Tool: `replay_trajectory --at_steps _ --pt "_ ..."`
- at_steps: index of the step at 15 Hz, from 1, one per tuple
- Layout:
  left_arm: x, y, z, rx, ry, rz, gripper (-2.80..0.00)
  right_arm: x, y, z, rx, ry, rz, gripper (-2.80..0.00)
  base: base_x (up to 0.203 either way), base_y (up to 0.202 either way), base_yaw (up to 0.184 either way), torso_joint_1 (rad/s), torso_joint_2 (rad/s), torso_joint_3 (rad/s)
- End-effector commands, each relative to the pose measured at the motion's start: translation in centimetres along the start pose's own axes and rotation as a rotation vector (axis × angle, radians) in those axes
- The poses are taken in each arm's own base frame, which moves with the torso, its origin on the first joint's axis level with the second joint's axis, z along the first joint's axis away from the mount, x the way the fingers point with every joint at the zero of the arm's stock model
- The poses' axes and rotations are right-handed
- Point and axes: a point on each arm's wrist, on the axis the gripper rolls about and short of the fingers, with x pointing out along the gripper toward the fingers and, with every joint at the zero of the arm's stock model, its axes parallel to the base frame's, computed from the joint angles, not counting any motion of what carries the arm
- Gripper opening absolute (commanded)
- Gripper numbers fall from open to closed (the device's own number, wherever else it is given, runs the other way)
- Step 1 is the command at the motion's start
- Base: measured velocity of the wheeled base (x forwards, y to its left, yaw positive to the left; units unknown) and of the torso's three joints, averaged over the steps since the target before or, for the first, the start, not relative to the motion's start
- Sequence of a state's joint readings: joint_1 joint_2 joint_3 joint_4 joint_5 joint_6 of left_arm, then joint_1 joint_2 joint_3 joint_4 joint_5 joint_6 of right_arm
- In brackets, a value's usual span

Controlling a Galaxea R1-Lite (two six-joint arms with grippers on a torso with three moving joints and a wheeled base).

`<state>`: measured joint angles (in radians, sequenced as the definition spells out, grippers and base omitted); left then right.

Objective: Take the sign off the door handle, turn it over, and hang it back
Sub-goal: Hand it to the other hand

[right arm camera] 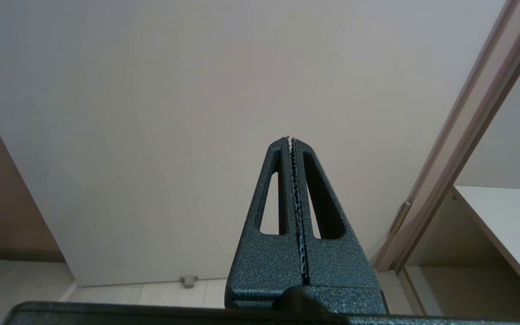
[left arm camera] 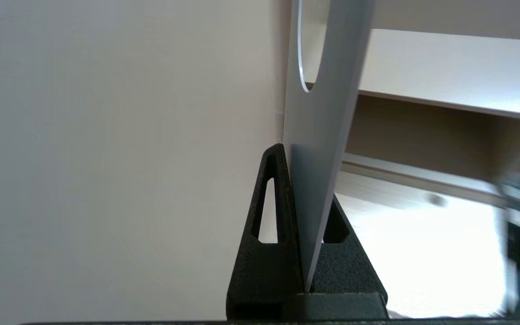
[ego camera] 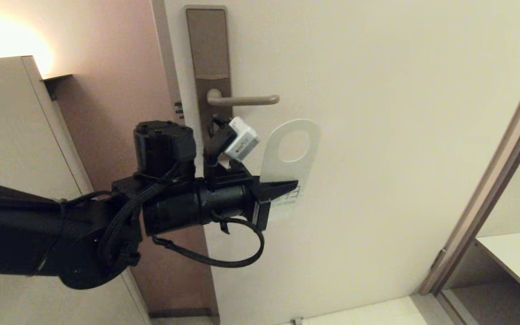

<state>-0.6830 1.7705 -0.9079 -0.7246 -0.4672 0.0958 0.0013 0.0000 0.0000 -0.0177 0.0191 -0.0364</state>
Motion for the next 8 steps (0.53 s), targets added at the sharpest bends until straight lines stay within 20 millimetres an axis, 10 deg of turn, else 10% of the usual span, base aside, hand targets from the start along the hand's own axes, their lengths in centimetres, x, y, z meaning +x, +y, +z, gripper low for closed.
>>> replay_trajectory --at_steps 1,8 --pt "-2.2 -1.3 1.1 0.001 -0.033 -0.039 -2.80 0.0 0.0 0.0 0.000 -0.001 0.001 -2.80 0.000 0.000 0.000 0.000 0.00 0.000" --pt "-3.7 -2.2 1.6 -0.103 -0.053 -0.231 -2.80 0.0 0.0 0.0 0.000 -0.001 0.001 -2.80 0.000 0.000 0.000 0.000 0.00 0.000"
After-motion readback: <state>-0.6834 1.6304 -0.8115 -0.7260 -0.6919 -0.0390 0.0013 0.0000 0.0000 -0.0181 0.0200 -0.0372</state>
